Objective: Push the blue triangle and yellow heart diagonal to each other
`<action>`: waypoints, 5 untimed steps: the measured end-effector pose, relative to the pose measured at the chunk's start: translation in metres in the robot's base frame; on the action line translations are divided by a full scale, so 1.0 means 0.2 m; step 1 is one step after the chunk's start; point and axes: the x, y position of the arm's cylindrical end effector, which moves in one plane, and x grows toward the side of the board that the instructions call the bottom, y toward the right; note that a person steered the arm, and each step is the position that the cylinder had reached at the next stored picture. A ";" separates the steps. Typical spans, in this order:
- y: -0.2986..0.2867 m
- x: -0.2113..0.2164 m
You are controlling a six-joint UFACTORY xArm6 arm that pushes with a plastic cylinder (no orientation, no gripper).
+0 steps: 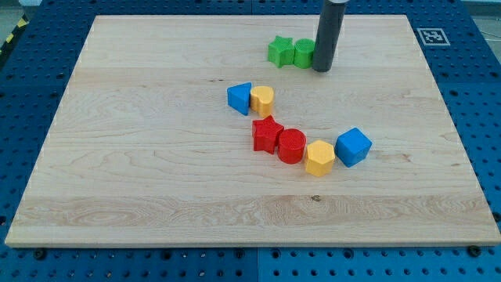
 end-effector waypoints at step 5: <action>-0.70 0.24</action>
